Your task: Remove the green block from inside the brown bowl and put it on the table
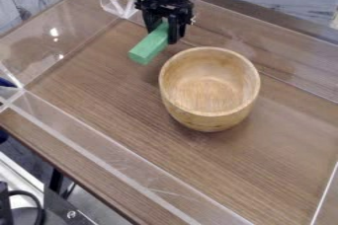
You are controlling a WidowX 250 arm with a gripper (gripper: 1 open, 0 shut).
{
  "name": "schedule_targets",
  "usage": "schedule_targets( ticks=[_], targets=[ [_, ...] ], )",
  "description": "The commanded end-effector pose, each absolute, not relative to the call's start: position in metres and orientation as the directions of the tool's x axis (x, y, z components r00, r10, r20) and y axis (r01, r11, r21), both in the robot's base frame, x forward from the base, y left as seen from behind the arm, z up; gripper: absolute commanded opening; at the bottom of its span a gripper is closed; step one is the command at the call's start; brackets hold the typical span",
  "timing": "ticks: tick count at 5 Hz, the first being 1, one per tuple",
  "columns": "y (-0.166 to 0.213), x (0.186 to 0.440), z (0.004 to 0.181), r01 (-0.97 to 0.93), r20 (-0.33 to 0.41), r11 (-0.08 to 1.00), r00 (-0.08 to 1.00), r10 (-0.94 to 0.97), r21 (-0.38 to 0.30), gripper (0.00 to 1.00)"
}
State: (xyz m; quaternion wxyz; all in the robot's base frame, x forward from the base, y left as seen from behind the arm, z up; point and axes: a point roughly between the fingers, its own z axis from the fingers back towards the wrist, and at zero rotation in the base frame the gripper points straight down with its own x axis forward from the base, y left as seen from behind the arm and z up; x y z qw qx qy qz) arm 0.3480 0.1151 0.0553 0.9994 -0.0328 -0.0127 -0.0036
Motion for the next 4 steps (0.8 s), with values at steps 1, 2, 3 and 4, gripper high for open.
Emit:
schedule_targets(
  ticks=[1, 2, 3, 4],
  targets=[
    [0.122, 0.359, 0.089, 0.002, 0.117, 0.999, 0.993, 0.003, -0.042, 0.0],
    [0.121, 0.358, 0.098, 0.001, 0.13, 0.999, 0.992, 0.005, -0.05, 0.0],
    [0.121, 0.357, 0.106, 0.001, 0.14, 0.998, 0.99, 0.007, -0.057, 0.0],
    [0.12, 0.358, 0.119, 0.004, 0.163, 0.998, 0.987, 0.006, -0.061, 0.0]
  ],
)
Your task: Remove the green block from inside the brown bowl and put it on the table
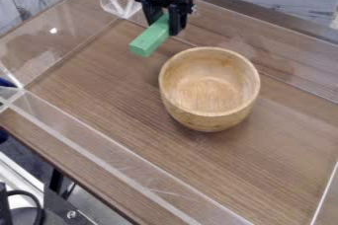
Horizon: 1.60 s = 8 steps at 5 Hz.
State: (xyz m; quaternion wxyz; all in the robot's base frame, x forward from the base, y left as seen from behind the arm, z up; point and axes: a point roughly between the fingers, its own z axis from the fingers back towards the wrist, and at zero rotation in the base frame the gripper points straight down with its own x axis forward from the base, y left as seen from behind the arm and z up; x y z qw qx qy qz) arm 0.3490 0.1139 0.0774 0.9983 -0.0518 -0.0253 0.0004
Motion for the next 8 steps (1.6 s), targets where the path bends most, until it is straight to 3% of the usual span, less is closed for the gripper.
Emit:
schedule_targets(
  ticks=[1, 4, 8],
  targets=[
    [0.122, 0.36, 0.113, 0.003, 0.162, 0.998, 0.987, 0.007, -0.06, 0.0],
    [0.131, 0.371, 0.079, 0.0, 0.126, 0.998, 0.992, 0.007, -0.057, 0.0],
    [0.135, 0.335, 0.093, -0.006, 0.128, 0.998, 0.992, 0.014, -0.063, 0.0]
  ],
)
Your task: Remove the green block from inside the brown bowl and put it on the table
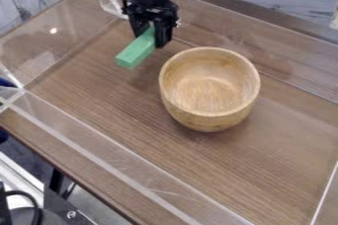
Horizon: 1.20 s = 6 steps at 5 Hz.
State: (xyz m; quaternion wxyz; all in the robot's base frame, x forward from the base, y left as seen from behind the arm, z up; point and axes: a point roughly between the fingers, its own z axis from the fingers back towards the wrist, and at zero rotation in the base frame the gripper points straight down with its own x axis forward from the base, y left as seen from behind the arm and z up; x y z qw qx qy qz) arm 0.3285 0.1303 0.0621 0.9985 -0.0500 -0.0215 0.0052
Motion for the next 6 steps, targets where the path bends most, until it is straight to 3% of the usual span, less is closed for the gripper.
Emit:
schedule_targets(
  ticks=[1, 5, 6],
  targets=[
    [0.14, 0.323, 0.089, -0.019, 0.113, 0.998, 0.993, 0.025, -0.058, 0.0],
    [0.153, 0.267, 0.053, -0.057, 0.008, 0.998, 0.998, 0.057, -0.033, 0.0],
    [0.152, 0.264, 0.046, -0.053, -0.01, 0.998, 0.999, 0.053, -0.031, 0.0]
  ],
)
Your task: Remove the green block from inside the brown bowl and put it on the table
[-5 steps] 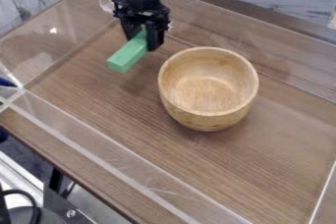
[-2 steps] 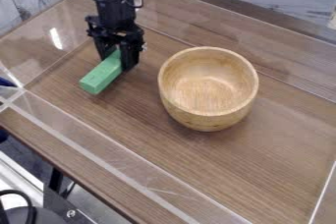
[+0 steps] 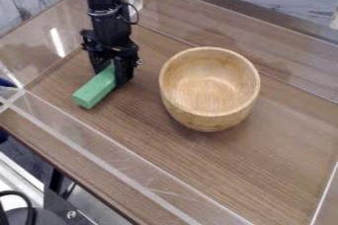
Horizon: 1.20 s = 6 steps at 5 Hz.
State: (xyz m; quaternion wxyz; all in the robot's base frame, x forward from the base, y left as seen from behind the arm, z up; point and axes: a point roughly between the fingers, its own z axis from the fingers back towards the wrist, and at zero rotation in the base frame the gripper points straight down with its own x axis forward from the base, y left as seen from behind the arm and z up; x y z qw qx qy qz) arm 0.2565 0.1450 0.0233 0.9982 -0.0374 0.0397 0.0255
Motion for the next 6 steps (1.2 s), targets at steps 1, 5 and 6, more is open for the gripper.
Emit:
schedule_targets(
  ticks=[1, 5, 6],
  targets=[
    [0.1511, 0.262, 0.045, -0.051, -0.016, 0.998, 0.999, 0.05, -0.034, 0.0],
    [0.1469, 0.2565, 0.0403, -0.045, -0.039, 0.998, 0.998, 0.043, -0.043, 0.0],
    [0.1459, 0.2551, 0.0389, -0.043, -0.045, 0.998, 0.998, 0.041, -0.046, 0.0]
  ],
)
